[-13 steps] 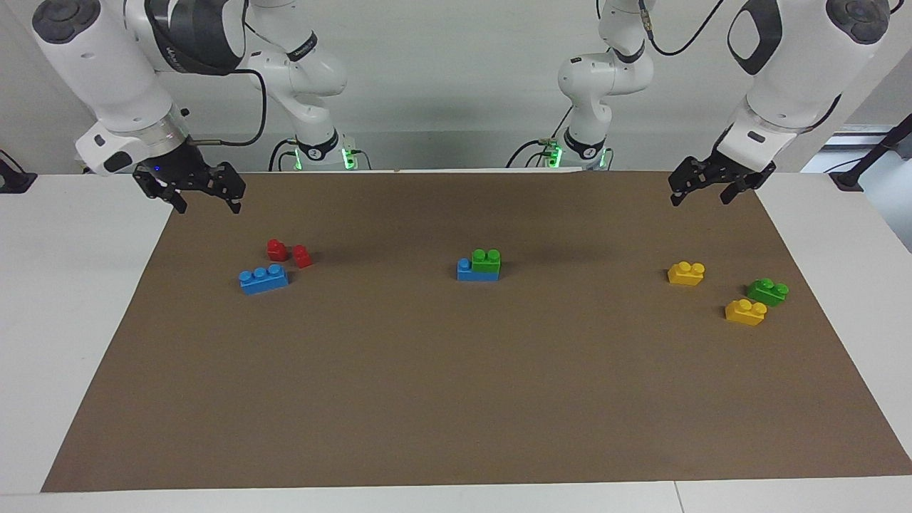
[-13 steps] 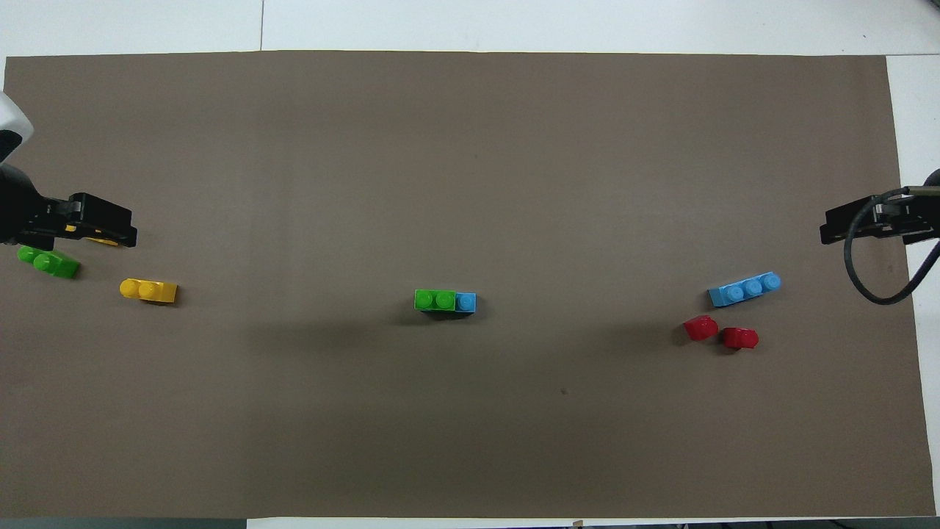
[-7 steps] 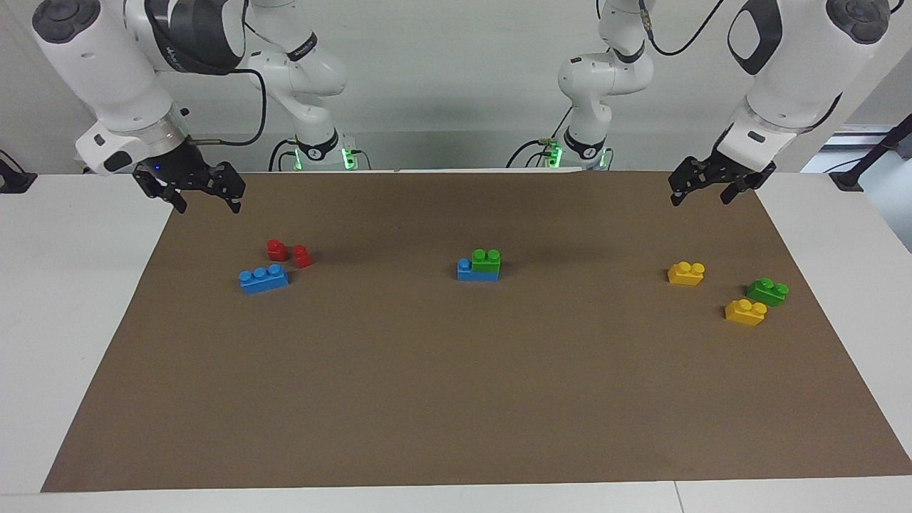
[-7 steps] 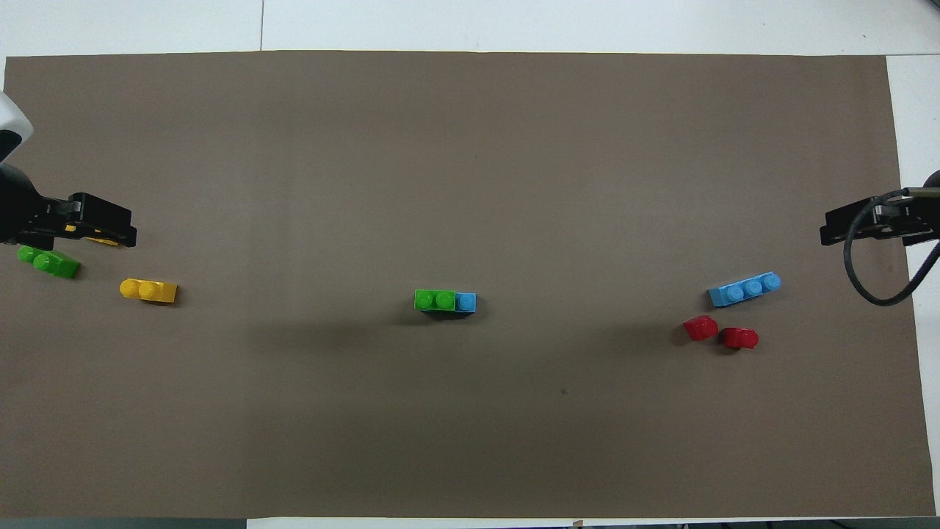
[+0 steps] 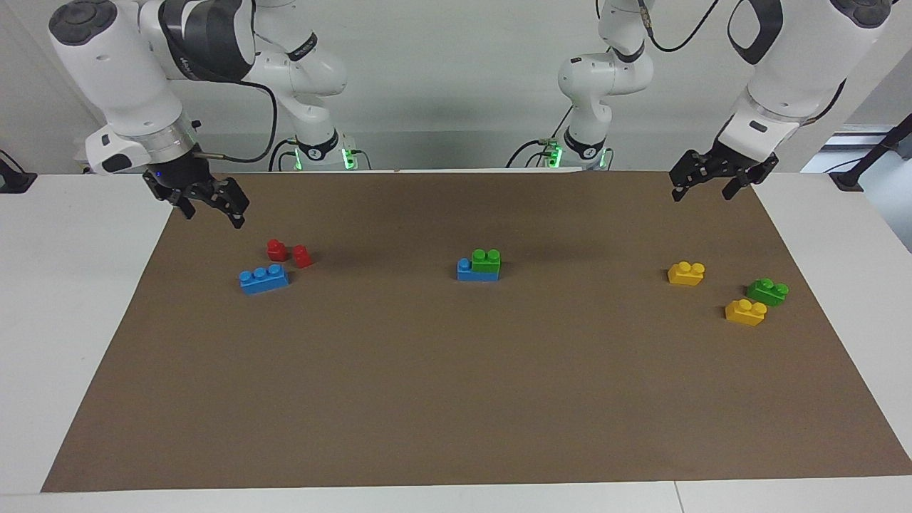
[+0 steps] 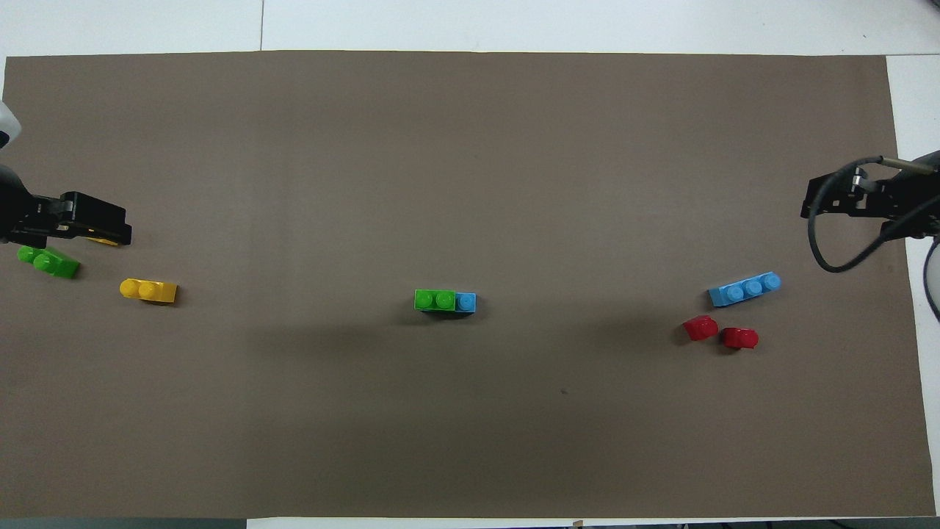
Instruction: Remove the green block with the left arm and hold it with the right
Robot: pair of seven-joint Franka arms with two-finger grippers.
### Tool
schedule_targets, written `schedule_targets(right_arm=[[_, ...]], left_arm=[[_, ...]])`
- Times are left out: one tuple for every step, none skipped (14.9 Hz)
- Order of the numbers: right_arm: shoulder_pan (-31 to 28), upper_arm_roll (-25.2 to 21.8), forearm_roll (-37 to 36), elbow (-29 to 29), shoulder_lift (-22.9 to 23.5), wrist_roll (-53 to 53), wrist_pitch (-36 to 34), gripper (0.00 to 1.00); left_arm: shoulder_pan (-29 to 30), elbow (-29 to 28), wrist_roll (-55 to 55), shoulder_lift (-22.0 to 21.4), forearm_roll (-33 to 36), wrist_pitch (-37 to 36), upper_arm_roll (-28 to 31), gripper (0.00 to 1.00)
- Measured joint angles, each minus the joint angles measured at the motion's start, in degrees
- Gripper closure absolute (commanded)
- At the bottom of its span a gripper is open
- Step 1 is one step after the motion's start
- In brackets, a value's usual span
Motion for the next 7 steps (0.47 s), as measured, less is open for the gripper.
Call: schedule_targets(right_arm=[[1.0,0.1,0.7,-0.3,0.5,7.0,1.0,0.0],[1.9,0.2,2.0,-0.6,1.1,13.6,2.2,0.0],[2.8,0.2,4.0,-0.9,2.1,21.2,3.3,0.0],[3.6,0.3,6.1,-1.0,3.1,28.6,4.4,0.0],[4.2,0.3,8.1,-1.0,4.0,35.2,5.4,0.0],[4.7,0.3,10.6,-1.1,4.9,40.8,6.6,0.0],[5.2,0.3,13.1,-1.1,5.6,45.1,8.1,0.0]], left_arm=[[0.0,0.0,0.0,-0.2,0.0,0.0,0.0,0.0],[0.0,0.0,0.0,-0.3,0.0,-0.1,0.0,0.0],[0.0,0.0,0.0,-0.5,0.0,-0.2,0.0,0.0],[0.0,-0.1,0.0,-0.7,0.0,-0.4,0.0,0.0],[0.0,-0.2,0.0,-1.0,0.0,-0.7,0.0,0.0],[0.0,-0.4,-0.5,-1.3,0.0,-0.9,0.0,0.0],[0.0,-0.9,-2.2,-1.6,0.0,-1.0,-0.1,0.0]])
